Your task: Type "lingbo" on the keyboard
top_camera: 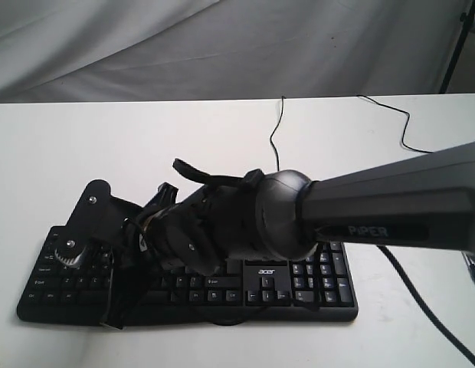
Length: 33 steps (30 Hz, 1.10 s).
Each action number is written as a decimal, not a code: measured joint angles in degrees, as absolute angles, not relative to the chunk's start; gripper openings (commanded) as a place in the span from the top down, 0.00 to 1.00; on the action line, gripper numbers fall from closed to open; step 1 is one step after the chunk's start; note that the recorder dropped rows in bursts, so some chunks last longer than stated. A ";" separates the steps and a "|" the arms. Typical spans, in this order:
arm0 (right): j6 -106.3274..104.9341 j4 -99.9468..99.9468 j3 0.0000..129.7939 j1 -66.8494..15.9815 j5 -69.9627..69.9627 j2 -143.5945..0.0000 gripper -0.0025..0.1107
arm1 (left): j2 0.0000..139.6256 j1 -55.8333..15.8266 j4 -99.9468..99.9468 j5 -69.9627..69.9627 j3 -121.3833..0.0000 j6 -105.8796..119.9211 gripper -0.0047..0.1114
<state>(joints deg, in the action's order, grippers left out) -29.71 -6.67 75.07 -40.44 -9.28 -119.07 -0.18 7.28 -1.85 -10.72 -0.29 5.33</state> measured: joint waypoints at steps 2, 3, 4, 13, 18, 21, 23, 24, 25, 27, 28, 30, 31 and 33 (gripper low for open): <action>-29.71 -6.67 75.07 -40.97 -8.72 -119.07 0.98 | -0.18 7.28 -1.85 -10.72 -0.29 5.33 0.95; -29.71 -6.67 75.07 -41.14 -8.39 -119.19 0.98 | -0.18 7.28 -1.85 -10.72 -0.29 5.33 0.95; -29.71 -6.67 75.07 -41.39 -7.51 -119.58 0.98 | -0.18 7.28 -1.85 -10.72 -0.29 5.33 0.95; -29.71 -6.67 75.07 -41.39 -6.75 -121.66 0.98 | -0.18 7.28 -1.85 -10.72 -0.29 5.33 0.95; -29.71 -6.67 75.07 -41.39 -6.75 -121.88 0.98 | -0.18 7.28 -1.85 -10.72 -0.29 5.33 0.95; -29.71 -6.67 75.07 -41.39 -6.75 -121.88 0.98 | -0.18 7.28 -1.85 -10.72 -0.29 5.33 0.95; -29.71 -6.67 75.07 -41.39 -6.75 -121.88 0.98 | -0.18 7.28 -1.85 -10.72 -0.29 5.33 0.95; -29.71 -6.79 75.07 -41.39 -6.75 -121.88 0.98 | -0.18 7.28 -1.85 -10.72 -0.29 5.33 0.95; -29.71 -6.79 75.07 -41.39 -6.75 -121.88 0.98 | -0.18 7.28 -1.85 -10.72 -0.29 5.33 0.95; -29.71 -6.79 75.07 -41.39 -6.75 -121.88 0.98 | -0.18 7.28 -1.85 -10.72 -0.29 5.33 0.95; -29.71 -6.79 75.07 -41.39 -6.75 -122.13 0.98 | -0.18 7.28 -1.85 -10.72 -0.29 5.33 0.95; -29.71 -7.01 75.07 -41.39 -6.72 -122.89 0.98 | -0.18 7.28 -1.85 -10.72 -0.29 5.33 0.95; -29.71 -7.01 75.07 -41.39 -6.72 -123.25 0.98 | -0.18 7.28 -1.85 -10.72 -0.29 5.33 0.95; -29.71 -7.37 75.07 -41.39 -6.07 -123.89 0.98 | -0.18 7.28 -1.85 -10.72 -0.29 5.33 0.95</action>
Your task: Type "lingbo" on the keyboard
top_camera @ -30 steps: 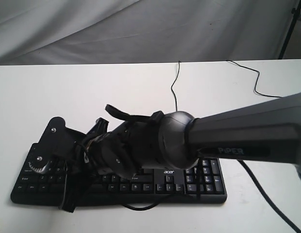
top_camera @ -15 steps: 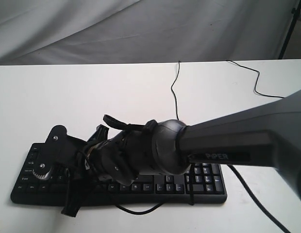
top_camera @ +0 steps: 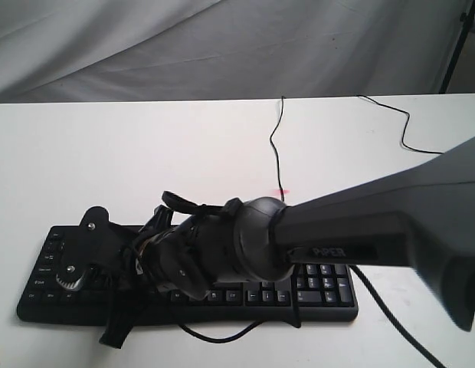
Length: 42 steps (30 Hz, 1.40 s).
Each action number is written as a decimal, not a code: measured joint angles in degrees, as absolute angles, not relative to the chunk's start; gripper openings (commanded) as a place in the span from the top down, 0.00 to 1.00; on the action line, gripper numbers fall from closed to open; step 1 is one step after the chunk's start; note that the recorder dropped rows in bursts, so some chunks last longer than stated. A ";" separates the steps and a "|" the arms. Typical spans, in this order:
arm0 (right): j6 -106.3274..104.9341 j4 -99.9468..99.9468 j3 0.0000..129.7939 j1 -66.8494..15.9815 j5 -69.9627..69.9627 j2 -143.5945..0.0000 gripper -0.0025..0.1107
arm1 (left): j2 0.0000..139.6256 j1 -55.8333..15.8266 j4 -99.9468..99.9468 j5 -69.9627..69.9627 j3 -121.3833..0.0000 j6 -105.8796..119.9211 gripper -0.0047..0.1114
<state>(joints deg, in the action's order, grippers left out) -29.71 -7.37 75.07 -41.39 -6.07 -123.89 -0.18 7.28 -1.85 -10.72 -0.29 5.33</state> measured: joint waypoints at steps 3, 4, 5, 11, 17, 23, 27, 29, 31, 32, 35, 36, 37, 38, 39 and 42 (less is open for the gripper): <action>-29.71 -7.45 75.07 -41.39 -6.04 -123.89 0.98 | -0.18 7.28 -1.85 -10.72 -0.29 5.33 0.95; -29.71 -7.45 75.07 -41.39 -6.04 -123.89 0.98 | -0.18 7.28 -1.85 -10.72 -0.29 5.33 0.95; -29.71 -7.58 75.07 -41.39 -6.04 -123.89 0.98 | -0.18 7.28 -1.85 -10.72 -0.29 5.33 0.95; -29.71 -7.58 75.07 -41.39 -6.04 -123.69 0.98 | -0.18 7.28 -1.85 -10.72 -0.29 5.33 0.95; -29.71 -7.58 75.07 -41.39 -6.69 -121.00 0.98 | -0.18 7.28 -1.85 -10.72 -0.29 5.33 0.95; -29.82 -7.46 75.07 -40.17 -7.65 -119.07 0.98 | -0.18 7.28 -1.85 -10.72 -0.29 5.33 0.95; -29.82 -7.46 75.07 -38.43 -8.59 -118.97 0.98 | -0.18 7.28 -1.85 -10.72 -0.29 5.33 0.95; -29.82 -7.46 75.07 -37.67 -9.00 -118.97 0.98 | -0.18 7.28 -1.85 -10.72 -0.29 5.33 0.95; -29.82 -7.46 75.07 -37.13 -9.25 -118.97 0.98 | -0.18 7.28 -1.85 -10.72 -0.29 5.33 0.95; -29.82 -7.46 75.07 -36.99 -9.34 -118.97 0.98 | -0.18 7.28 -1.85 -10.72 -0.29 5.33 0.95; -29.82 -7.46 75.07 -36.75 -9.34 -118.97 0.98 | -0.18 7.28 -1.85 -10.72 -0.29 5.33 0.95; -29.82 -7.46 74.97 -36.63 -9.34 -118.97 0.98 | -0.18 7.28 -1.85 -10.72 -0.29 5.33 0.95; -29.82 -7.46 74.98 -36.51 -9.34 -118.97 0.98 | -0.18 7.28 -1.85 -10.72 -0.29 5.33 0.95; -29.82 -7.46 74.69 -36.39 -9.34 -118.93 0.98 | -0.18 7.28 -1.85 -10.72 -0.29 5.33 0.95; -29.82 -7.46 74.11 -36.13 -9.05 -118.66 0.98 | -0.18 7.28 -1.85 -10.72 -0.29 5.33 0.95; -29.82 -7.46 72.02 -35.41 -7.87 -117.95 0.98 | -0.18 7.28 -1.85 -10.72 -0.29 5.33 0.95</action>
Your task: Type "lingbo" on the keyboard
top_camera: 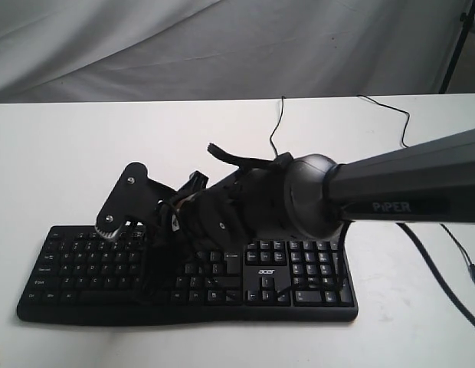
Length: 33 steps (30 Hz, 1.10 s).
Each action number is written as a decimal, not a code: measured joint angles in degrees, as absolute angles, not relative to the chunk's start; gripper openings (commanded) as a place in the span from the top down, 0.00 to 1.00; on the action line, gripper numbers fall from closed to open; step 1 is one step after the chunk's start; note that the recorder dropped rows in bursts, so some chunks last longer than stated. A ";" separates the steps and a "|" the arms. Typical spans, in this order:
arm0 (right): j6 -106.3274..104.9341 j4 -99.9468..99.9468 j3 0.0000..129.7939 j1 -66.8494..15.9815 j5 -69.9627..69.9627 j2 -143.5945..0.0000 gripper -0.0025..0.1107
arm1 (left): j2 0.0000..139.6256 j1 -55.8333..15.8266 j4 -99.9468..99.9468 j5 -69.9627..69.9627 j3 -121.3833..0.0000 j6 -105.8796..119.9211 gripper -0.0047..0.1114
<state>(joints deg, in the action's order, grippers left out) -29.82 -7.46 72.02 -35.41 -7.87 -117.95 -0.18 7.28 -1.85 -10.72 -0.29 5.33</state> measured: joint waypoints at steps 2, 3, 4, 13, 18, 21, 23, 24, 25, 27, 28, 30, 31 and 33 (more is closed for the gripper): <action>-29.82 -7.46 70.70 -35.16 -7.08 -117.50 0.98 | -0.18 7.28 -1.85 -10.72 -0.29 5.33 0.95; -29.82 -7.46 70.22 -35.02 -6.68 -117.27 0.98 | -0.18 7.28 -1.85 -10.72 -0.29 5.33 0.95; -29.82 -7.46 70.08 -34.85 -6.67 -117.25 0.98 | -0.18 7.28 -1.85 -10.72 -0.29 5.33 0.95; -29.82 -7.46 69.02 -33.12 -5.56 -117.03 0.98 | -0.18 7.28 -1.85 -10.72 -0.29 5.33 0.95; -29.82 -7.46 67.98 -32.88 -5.20 -117.03 0.98 | -0.18 7.28 -1.85 -10.72 -0.29 5.33 0.95; -29.82 -7.46 67.55 -32.88 -5.09 -117.03 0.98 | -0.18 7.28 -1.85 -10.72 -0.29 5.33 0.95; -29.82 -7.46 67.55 -32.88 -4.91 -117.03 0.98 | -0.18 7.28 -1.85 -10.72 -0.29 5.33 0.95; -29.82 -7.46 67.55 -32.88 -4.62 -117.13 0.98 | -0.18 7.28 -1.85 -10.72 -0.29 5.33 0.95; -29.82 -7.46 67.55 -32.88 -4.62 -117.26 0.98 | -0.18 7.28 -1.85 -10.72 -0.29 5.33 0.95; -29.82 -7.46 67.55 -32.88 -4.53 -117.80 0.98 | -0.18 7.28 -1.85 -10.72 -0.29 5.33 0.95; -29.82 -7.46 67.55 -32.88 -4.53 -118.16 0.98 | -0.18 7.28 -1.85 -10.72 -0.29 5.33 0.95; -29.82 -7.46 67.43 -32.88 -4.53 -118.53 0.98 | -0.18 7.28 -1.85 -10.72 -0.29 5.33 0.95; -29.82 -7.46 67.43 -32.98 -4.38 -118.53 0.98 | -0.18 7.28 -1.85 -10.72 -0.29 5.33 0.95; -29.82 -7.46 67.30 -33.08 -4.27 -118.53 0.98 | -0.18 7.28 -1.85 -10.72 -0.29 5.33 0.95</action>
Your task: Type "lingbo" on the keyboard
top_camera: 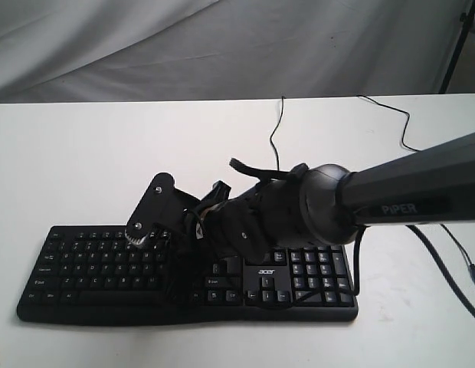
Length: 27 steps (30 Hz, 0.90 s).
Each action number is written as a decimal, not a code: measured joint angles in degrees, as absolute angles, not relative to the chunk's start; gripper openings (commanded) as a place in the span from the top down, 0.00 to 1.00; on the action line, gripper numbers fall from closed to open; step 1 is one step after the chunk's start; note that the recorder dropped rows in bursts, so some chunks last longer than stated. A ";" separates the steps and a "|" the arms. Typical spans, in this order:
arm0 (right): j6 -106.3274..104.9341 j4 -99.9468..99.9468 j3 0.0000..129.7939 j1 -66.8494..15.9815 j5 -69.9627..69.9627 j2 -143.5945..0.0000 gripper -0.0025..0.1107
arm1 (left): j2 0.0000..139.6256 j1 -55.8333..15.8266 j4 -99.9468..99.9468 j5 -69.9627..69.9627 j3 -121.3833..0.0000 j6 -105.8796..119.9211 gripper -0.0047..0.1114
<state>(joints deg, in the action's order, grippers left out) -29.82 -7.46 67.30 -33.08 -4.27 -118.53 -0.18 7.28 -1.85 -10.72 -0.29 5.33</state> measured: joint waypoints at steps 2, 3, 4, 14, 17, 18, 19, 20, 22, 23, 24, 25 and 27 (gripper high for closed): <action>-29.82 -7.46 67.18 -33.07 -4.15 -118.53 0.98 | -0.18 7.28 -1.85 -10.72 -0.29 5.33 0.95; -29.82 -7.46 67.18 -33.07 -4.15 -118.53 0.98 | -0.18 7.28 -1.85 -10.72 -0.29 5.33 0.95; -29.82 -7.46 67.18 -33.07 -4.15 -118.53 0.98 | -0.18 7.28 -1.85 -10.72 -0.29 5.33 0.95; -29.82 -7.46 67.18 -33.62 -2.65 -119.60 0.98 | -0.18 7.28 -1.85 -10.72 -0.29 5.33 0.95; -29.82 -7.46 67.18 -33.62 -2.83 -119.35 0.98 | -0.18 7.28 -1.85 -10.72 -0.29 5.33 0.95; -29.82 -7.46 67.18 -33.62 -3.16 -119.21 0.98 | -0.18 7.28 -1.85 -10.72 -0.29 5.33 0.95; -29.82 -7.46 67.18 -33.62 -3.57 -118.91 0.98 | -0.18 7.28 -1.85 -10.72 -0.29 5.33 0.95; -29.82 -7.46 67.18 -33.62 -3.94 -118.51 0.98 | -0.18 7.28 -1.85 -10.72 -0.29 5.33 0.95; -29.82 -7.46 67.18 -33.62 -4.30 -117.81 0.98 | -0.18 7.28 -1.85 -10.72 -0.29 5.33 0.95; -29.82 -7.46 67.18 -33.62 -4.34 -117.25 0.98 | -0.18 7.28 -1.85 -10.72 -0.29 5.33 0.95; -29.82 -7.46 67.18 -33.62 -4.34 -116.66 0.98 | -0.18 7.28 -1.85 -10.72 -0.29 5.33 0.95; -29.82 -7.46 67.18 -33.62 -4.34 -116.16 0.98 | -0.18 7.28 -1.85 -10.72 -0.29 5.33 0.95; -29.82 -7.46 67.18 -33.62 -4.60 -114.74 0.98 | -0.18 7.28 -1.85 -10.72 -0.29 5.33 0.95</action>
<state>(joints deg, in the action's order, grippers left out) -29.82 -7.46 67.18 -33.62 -4.60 -114.74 -0.18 7.28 -1.85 -10.72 -0.29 5.33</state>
